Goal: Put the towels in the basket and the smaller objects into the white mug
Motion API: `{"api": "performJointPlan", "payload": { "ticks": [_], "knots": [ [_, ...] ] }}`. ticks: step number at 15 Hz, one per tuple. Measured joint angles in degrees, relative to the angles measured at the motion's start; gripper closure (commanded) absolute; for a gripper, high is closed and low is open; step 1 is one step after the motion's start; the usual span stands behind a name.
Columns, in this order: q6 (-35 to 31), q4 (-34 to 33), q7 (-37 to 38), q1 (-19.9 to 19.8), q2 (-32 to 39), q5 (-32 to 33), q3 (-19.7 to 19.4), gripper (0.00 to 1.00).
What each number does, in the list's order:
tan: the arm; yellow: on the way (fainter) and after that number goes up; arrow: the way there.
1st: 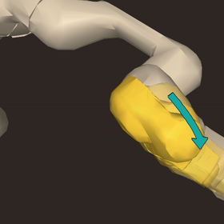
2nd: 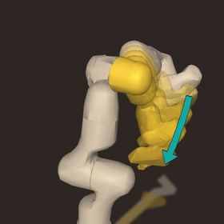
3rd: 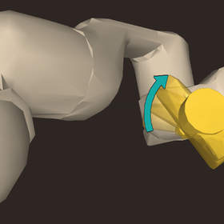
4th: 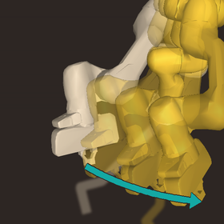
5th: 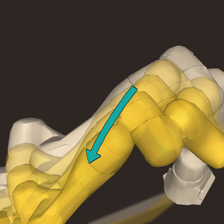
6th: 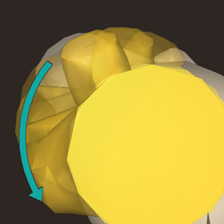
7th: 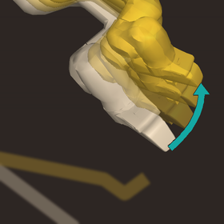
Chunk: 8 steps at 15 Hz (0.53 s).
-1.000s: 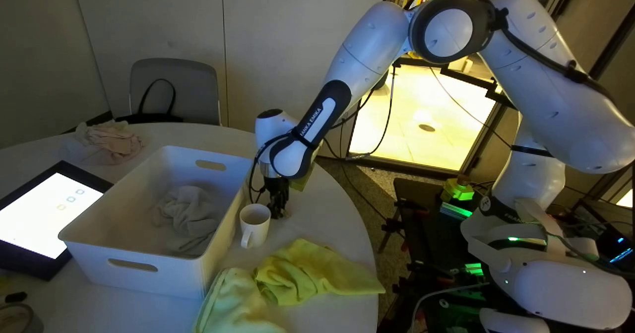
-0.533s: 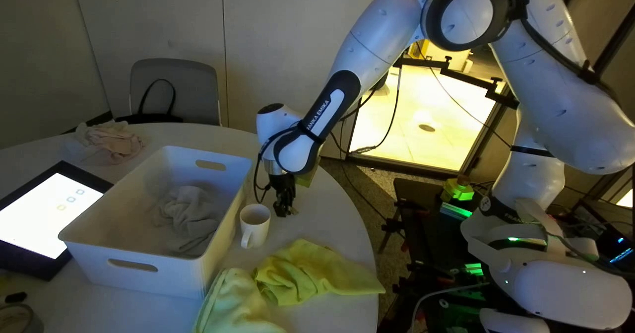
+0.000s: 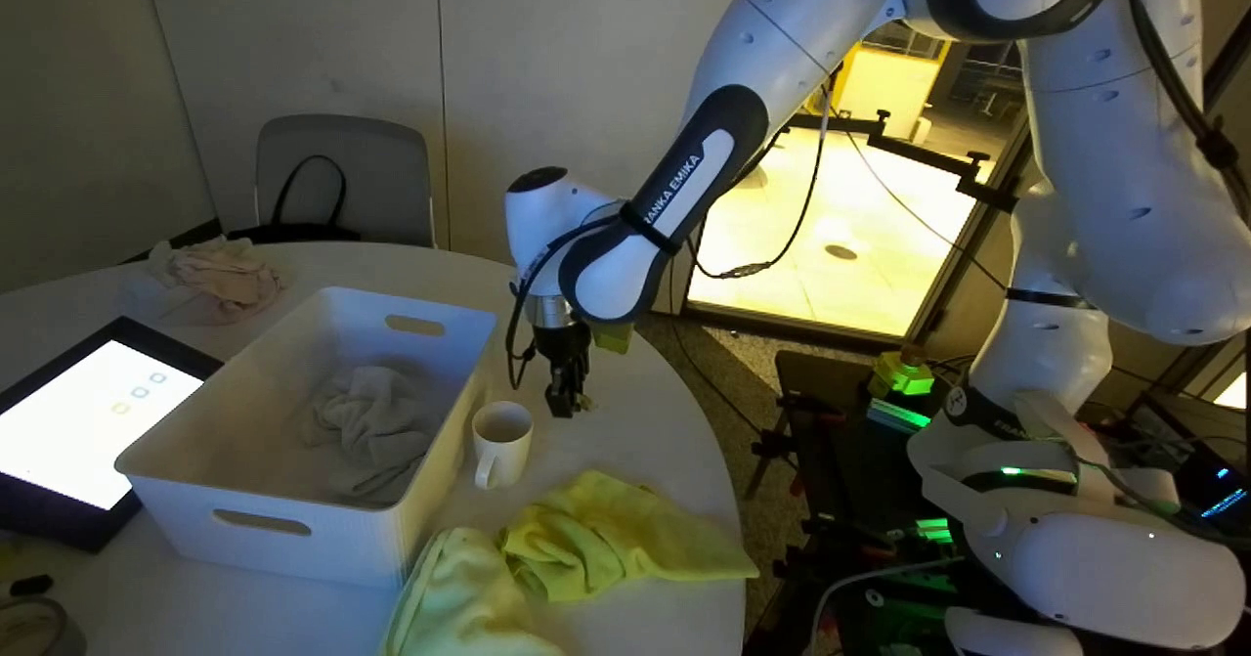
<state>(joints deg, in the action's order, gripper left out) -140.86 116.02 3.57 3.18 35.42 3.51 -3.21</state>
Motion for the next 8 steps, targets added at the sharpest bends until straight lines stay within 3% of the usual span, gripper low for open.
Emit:
{"api": "performJointPlan", "payload": {
  "ticks": [8],
  "knots": [
    [-0.99,2.46,3.41,4.29,-5.06,0.1,1.94,0.97]
  ]
}}
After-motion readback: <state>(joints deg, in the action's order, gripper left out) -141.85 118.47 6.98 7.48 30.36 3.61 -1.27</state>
